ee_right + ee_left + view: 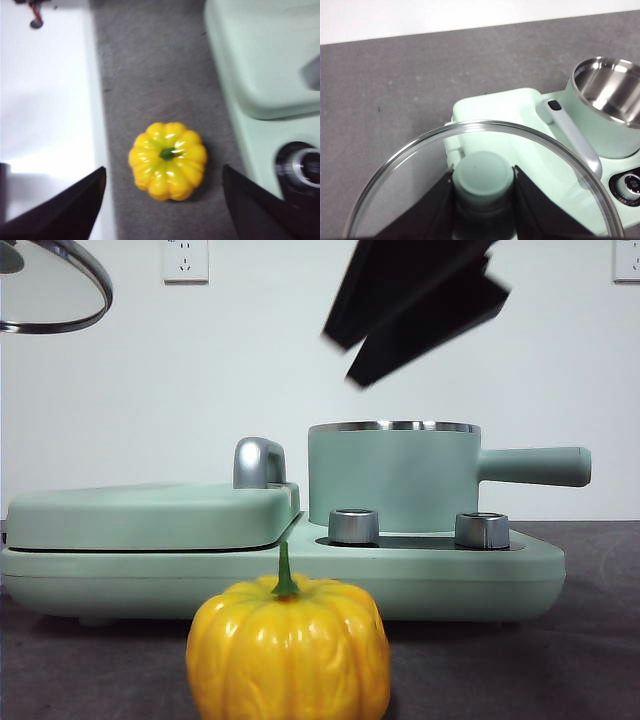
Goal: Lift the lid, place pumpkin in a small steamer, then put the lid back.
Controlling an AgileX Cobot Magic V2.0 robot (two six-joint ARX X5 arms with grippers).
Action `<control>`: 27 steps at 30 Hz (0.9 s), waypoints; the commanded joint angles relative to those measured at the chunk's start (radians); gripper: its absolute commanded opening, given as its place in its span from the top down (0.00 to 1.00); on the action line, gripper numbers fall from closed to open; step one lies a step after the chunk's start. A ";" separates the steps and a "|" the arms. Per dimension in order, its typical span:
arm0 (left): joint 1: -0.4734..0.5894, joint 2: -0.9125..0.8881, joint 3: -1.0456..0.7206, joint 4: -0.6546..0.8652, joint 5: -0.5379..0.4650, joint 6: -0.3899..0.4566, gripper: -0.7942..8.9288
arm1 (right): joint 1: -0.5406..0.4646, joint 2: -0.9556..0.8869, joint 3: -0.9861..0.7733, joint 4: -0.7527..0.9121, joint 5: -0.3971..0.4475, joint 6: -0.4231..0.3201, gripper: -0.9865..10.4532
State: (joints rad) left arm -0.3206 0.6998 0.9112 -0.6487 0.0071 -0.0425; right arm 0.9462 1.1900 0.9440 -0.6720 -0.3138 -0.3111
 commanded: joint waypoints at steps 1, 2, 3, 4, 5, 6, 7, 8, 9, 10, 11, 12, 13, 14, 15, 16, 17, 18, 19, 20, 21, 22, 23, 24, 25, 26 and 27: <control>0.000 -0.001 0.017 0.019 0.000 -0.004 0.90 | 0.033 0.058 0.019 0.010 0.005 -0.019 0.57; 0.000 -0.001 0.017 0.013 0.000 -0.003 0.90 | 0.040 0.076 0.019 0.013 0.010 -0.021 0.57; 0.000 -0.001 0.017 0.009 0.000 -0.003 0.90 | 0.048 0.094 0.019 0.018 0.021 -0.027 0.57; 0.000 -0.001 0.017 0.008 0.000 -0.003 0.90 | 0.055 0.111 0.019 0.024 0.038 -0.036 0.57; 0.000 -0.001 0.017 0.008 0.000 -0.003 0.90 | 0.060 0.126 0.019 0.030 0.057 -0.042 0.56; 0.000 -0.001 0.017 0.009 0.000 -0.003 0.90 | 0.066 0.141 0.019 0.040 0.079 -0.045 0.55; 0.000 -0.001 0.017 0.009 0.000 -0.003 0.90 | 0.071 0.156 0.019 0.050 0.092 -0.047 0.53; 0.000 -0.001 0.017 0.009 -0.001 -0.003 0.90 | 0.074 0.168 0.019 0.057 0.099 -0.050 0.51; 0.000 -0.001 0.017 0.010 -0.001 -0.003 0.90 | 0.076 0.181 0.019 0.066 0.105 -0.050 0.50; 0.000 -0.001 0.017 0.010 -0.001 -0.003 0.90 | 0.076 0.192 0.019 0.072 0.106 -0.055 0.50; 0.000 -0.001 0.017 0.010 -0.001 -0.003 0.90 | 0.076 0.203 0.019 0.076 0.106 -0.063 0.49; 0.000 -0.001 0.017 0.010 -0.001 -0.002 0.90 | 0.076 0.214 0.019 0.080 0.106 -0.065 0.49; 0.000 -0.001 0.017 0.010 -0.001 -0.002 0.90 | 0.076 0.225 0.019 0.086 0.106 -0.064 0.49; 0.000 -0.001 0.017 0.010 -0.001 0.000 0.90 | 0.076 0.233 0.019 0.088 0.105 -0.064 0.49; 0.000 -0.001 0.017 0.010 -0.002 0.001 0.90 | 0.076 0.241 0.019 0.092 0.105 -0.065 0.49; 0.000 -0.001 0.017 0.010 -0.005 0.001 0.90 | 0.076 0.246 0.019 0.094 0.105 -0.066 0.49; 0.000 -0.001 0.017 0.011 -0.009 0.001 0.90 | 0.076 0.255 0.019 0.097 0.105 -0.068 0.49; 0.000 -0.001 0.017 0.011 -0.011 0.003 0.90 | 0.076 0.258 0.019 0.099 0.104 -0.068 0.49; 0.000 -0.001 0.017 0.011 -0.012 0.005 0.90 | 0.077 0.266 0.019 0.104 0.105 -0.070 0.49; 0.000 -0.001 0.017 0.012 -0.012 0.005 0.90 | 0.077 0.272 0.019 0.107 0.105 -0.071 0.49; 0.000 -0.001 0.017 0.013 -0.012 0.005 0.90 | 0.077 0.275 0.019 0.109 0.105 -0.071 0.49; 0.000 -0.001 0.017 0.013 -0.012 0.005 0.90 | 0.077 0.285 0.019 0.114 0.105 -0.072 0.49; 0.000 -0.001 0.017 0.013 -0.012 0.005 0.90 | 0.077 0.291 0.019 0.118 0.105 -0.071 0.49; 0.000 -0.001 0.017 0.013 -0.012 0.005 0.90 | 0.077 0.298 0.019 0.121 0.105 -0.072 0.49; 0.000 -0.001 0.017 0.013 -0.012 0.006 0.90 | 0.077 0.307 0.019 0.124 0.104 -0.071 0.49; 0.000 -0.001 0.017 0.013 -0.013 0.008 0.90 | 0.077 0.311 0.019 0.124 0.104 -0.072 0.49; 0.000 -0.001 0.017 0.013 -0.014 0.008 0.90 | 0.078 0.319 0.019 0.127 0.104 -0.072 0.49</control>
State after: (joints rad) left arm -0.3206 0.6998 0.9112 -0.6628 -0.0025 -0.0414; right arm 1.0092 1.4895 0.9440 -0.5556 -0.2085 -0.3706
